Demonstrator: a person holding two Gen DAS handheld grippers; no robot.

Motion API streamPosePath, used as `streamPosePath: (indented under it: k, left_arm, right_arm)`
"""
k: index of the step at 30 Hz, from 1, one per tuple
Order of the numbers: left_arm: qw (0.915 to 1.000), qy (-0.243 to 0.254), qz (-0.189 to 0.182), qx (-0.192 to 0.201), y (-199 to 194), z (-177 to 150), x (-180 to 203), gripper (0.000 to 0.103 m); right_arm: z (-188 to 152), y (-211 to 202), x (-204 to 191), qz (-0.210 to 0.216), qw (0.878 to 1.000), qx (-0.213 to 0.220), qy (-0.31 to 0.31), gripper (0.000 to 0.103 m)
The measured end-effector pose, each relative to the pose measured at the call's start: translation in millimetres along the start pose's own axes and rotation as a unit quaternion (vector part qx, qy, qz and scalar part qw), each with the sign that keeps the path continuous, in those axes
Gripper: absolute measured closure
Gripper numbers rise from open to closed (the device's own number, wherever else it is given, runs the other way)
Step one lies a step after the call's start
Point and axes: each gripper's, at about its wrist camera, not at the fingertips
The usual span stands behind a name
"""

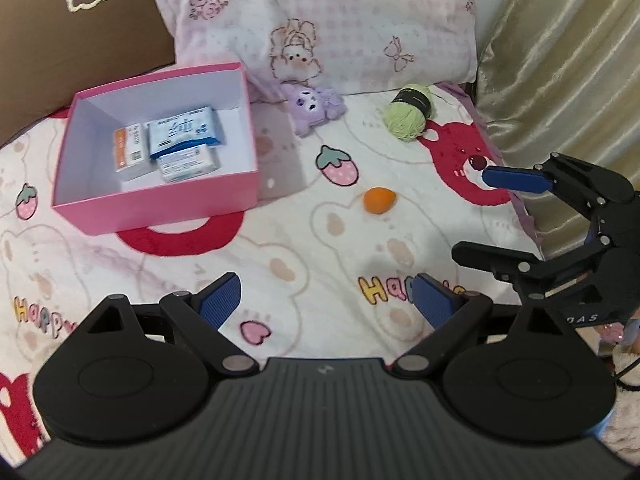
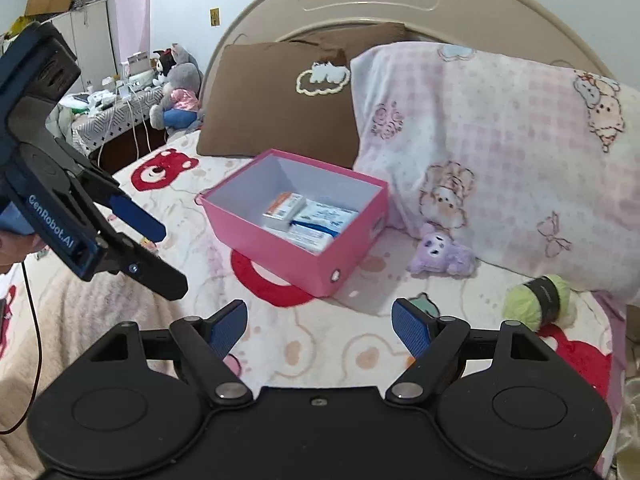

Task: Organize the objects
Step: 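Withdraw both tools from the box and move toward the orange sponge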

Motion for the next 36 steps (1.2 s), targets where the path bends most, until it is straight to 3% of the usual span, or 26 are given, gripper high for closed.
streamPosePath:
  k: [6, 12, 18, 24, 30, 36]
  left_arm:
    - [0.9999, 0.006, -0.014, -0.008, 23.0, -0.6, 16.4, 0.010]
    - [0.9990, 0.007, -0.041, 0.017, 35.5, 7.4, 26.7, 0.010]
    - [0.9988, 0.012, -0.048, 0.006, 67.5, 14.1, 33.7, 0.013]
    - [0.9979, -0.002, -0.061, 0.022, 104.1, 17.0, 34.1, 0.014]
    - [0.9956, -0.017, -0.077, 0.050, 147.4, 14.6, 33.7, 0.014]
    - [0.9919, -0.009, -0.096, 0.082, 186.2, 5.9, 38.0, 0.014]
  right_arm:
    - [-11.2, 10.1, 22.1, -0.012, 1.000, 0.001, 0.003, 0.020]
    - [-28.9, 32.3, 34.8, -0.020, 0.999, 0.020, -0.036, 0.020]
    - [-45.5, 64.0, 58.3, -0.013, 0.999, 0.021, -0.035, 0.020]
    - [-68.2, 96.8, 75.9, 0.001, 0.998, -0.014, -0.053, 0.020]
    - [-91.9, 116.3, 92.8, -0.005, 1.000, -0.027, -0.015, 0.020]
    - [-104.0, 140.1, 99.4, -0.029, 0.996, -0.086, -0.003, 0.020]
Point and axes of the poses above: each gripper's, at about its wrist camera, not at the fingertips, and y roughly the way its jaws point, x to its right, z to its top, and after that the axes turned 4 degrees about x, right-handed
